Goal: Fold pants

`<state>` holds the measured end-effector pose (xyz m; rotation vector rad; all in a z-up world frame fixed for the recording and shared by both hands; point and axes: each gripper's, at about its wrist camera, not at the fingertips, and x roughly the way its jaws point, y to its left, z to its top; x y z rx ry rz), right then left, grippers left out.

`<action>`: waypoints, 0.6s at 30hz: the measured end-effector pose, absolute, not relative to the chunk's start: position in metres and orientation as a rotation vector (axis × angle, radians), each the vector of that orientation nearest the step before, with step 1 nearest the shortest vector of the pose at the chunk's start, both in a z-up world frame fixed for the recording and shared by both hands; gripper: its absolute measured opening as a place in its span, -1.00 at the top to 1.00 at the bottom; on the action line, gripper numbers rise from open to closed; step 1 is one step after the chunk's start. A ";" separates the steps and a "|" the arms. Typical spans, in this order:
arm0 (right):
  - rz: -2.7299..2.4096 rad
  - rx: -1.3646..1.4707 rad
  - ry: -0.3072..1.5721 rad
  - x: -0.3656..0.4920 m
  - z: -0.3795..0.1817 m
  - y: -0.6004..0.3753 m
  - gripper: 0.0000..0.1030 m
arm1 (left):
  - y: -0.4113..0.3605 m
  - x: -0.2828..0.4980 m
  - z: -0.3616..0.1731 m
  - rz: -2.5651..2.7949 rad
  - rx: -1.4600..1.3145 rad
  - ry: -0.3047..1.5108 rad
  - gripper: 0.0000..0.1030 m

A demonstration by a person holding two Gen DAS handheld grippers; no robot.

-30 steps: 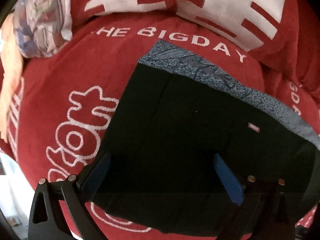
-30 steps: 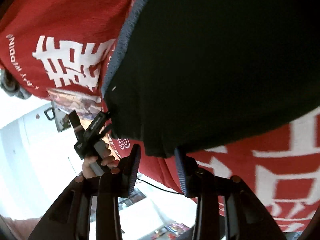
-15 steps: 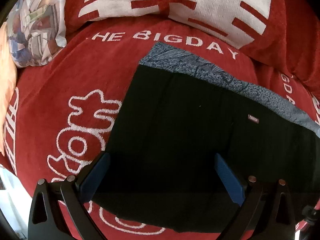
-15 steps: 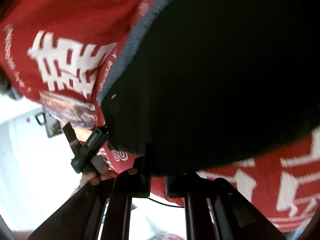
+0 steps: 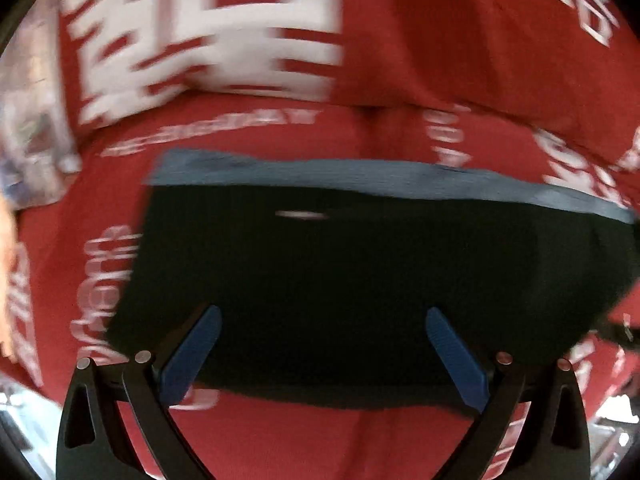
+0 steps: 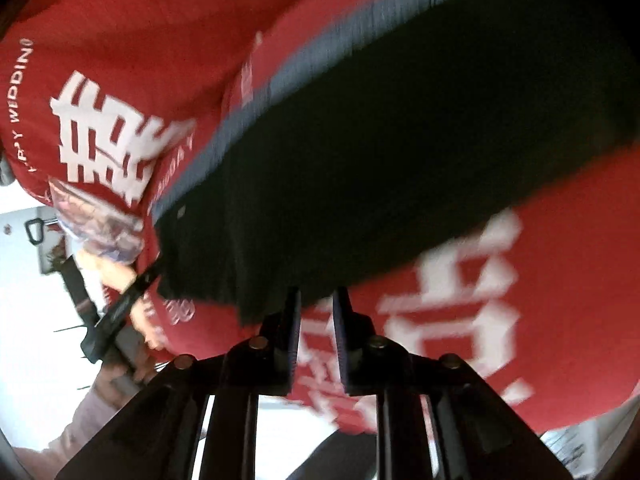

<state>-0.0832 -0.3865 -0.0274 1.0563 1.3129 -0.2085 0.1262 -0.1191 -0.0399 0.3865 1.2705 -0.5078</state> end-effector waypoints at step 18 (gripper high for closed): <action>-0.417 1.343 1.122 -0.153 -0.056 -0.458 0.39 | -0.160 0.052 -0.096 -0.570 0.436 1.396 -1.00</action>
